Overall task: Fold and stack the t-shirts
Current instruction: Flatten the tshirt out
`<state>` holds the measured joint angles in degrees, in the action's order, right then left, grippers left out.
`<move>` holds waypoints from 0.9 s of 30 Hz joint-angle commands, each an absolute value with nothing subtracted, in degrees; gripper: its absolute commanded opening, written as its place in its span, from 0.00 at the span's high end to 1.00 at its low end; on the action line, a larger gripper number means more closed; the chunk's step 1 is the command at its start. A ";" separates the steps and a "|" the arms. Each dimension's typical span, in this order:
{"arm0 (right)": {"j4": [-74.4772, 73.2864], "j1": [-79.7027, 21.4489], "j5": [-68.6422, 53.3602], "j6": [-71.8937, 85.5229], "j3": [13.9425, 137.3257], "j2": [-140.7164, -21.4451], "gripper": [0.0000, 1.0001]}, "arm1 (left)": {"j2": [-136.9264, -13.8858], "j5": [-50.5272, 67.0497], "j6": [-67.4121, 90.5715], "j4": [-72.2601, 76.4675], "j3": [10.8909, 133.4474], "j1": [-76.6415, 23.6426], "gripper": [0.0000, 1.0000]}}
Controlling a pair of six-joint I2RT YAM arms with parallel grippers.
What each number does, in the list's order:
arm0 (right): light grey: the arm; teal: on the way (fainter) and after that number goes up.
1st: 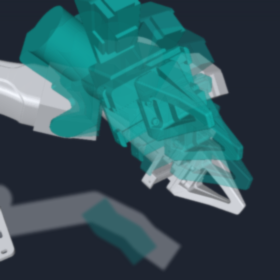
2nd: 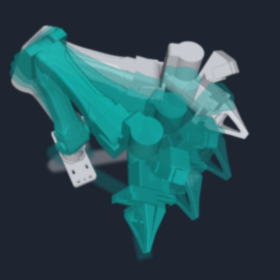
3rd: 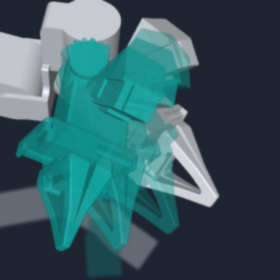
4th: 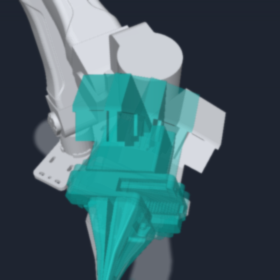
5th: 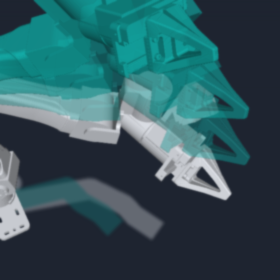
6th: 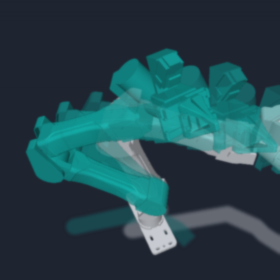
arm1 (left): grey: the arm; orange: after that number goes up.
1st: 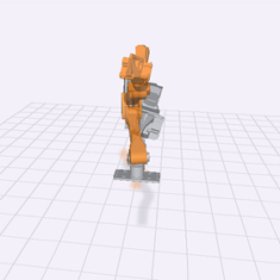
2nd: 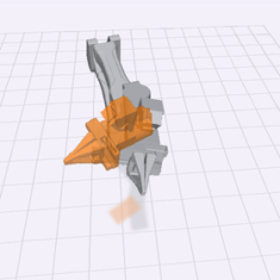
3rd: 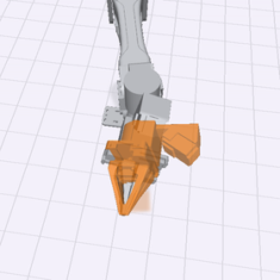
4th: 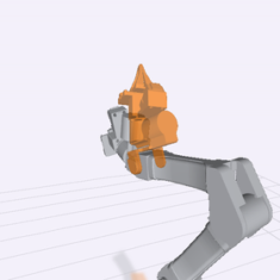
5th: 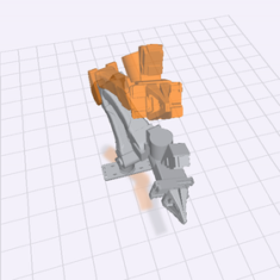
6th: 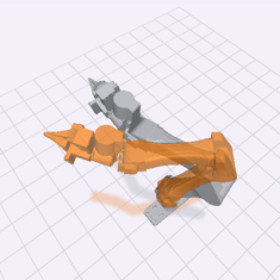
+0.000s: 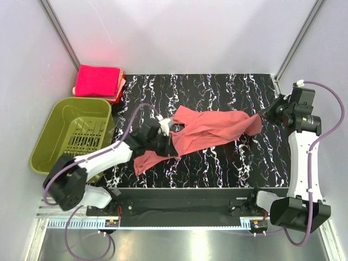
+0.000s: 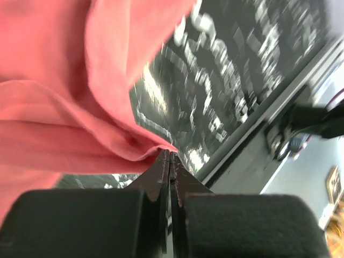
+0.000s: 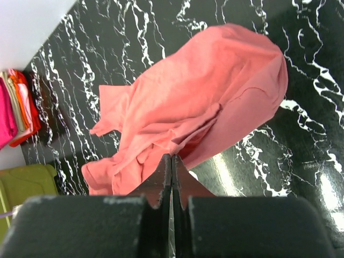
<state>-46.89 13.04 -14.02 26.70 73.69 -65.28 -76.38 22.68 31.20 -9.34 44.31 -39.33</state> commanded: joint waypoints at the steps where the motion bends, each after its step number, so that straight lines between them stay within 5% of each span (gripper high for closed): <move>1: -44.39 13.18 -15.29 25.84 73.13 -64.25 1.00 | -80.40 24.07 33.23 4.22 46.14 -43.23 1.00; 9: -44.03 13.18 -15.73 25.31 71.81 -63.63 1.00 | -83.67 22.86 27.53 2.13 46.23 -47.46 0.98; 12: -43.68 13.18 -16.35 25.66 72.07 -63.98 1.00 | -82.97 19.79 22.70 -4.38 48.25 -47.99 0.76; 16: -43.33 13.18 -17.40 26.01 72.25 -63.81 1.00 | -81.56 13.64 16.36 -12.29 52.29 -49.22 0.62; 27: -43.07 13.18 -19.42 25.49 72.68 -63.37 1.00 | -84.11 1.69 10.28 -23.10 55.64 -51.77 0.58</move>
<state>-44.93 13.04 -17.32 26.28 71.96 -64.93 -84.09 7.88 13.15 -19.53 53.93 -51.57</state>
